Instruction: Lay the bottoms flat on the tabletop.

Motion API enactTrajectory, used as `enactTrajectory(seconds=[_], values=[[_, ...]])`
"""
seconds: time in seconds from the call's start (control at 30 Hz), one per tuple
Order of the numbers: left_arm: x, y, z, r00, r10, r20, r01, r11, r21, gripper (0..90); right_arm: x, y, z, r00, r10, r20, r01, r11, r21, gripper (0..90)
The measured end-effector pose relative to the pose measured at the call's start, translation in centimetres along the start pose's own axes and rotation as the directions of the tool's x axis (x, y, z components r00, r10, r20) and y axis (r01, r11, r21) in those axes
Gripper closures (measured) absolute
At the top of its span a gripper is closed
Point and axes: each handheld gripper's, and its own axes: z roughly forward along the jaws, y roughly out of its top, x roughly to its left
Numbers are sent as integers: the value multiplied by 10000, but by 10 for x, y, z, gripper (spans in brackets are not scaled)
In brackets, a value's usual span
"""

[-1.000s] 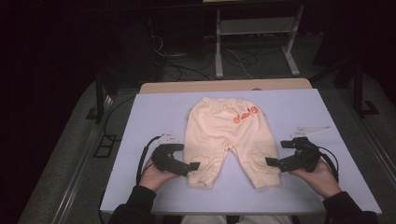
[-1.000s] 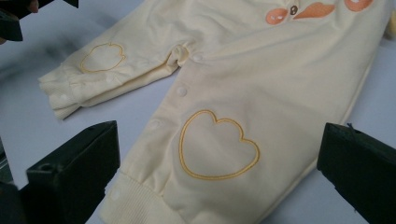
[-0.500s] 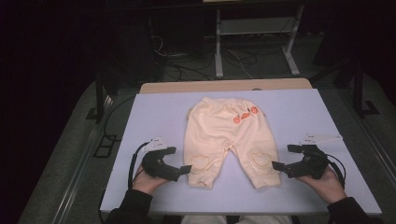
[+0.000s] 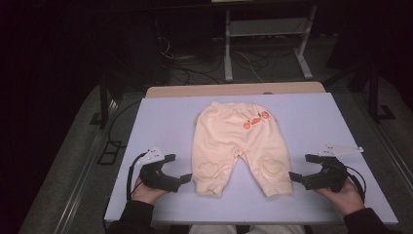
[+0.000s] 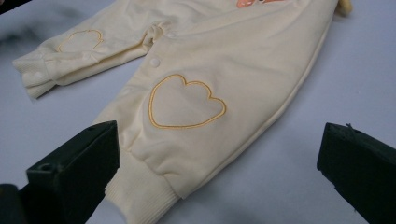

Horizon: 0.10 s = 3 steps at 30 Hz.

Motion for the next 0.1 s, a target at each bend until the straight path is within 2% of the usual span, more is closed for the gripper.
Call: enactTrajectory(seconds=[0.1], values=[[-1, -1, 1, 10000, 21, -18, -21, 9999, 168, 0, 0, -1, -1, 10000, 24, 21, -23, 10000, -51, 0]])
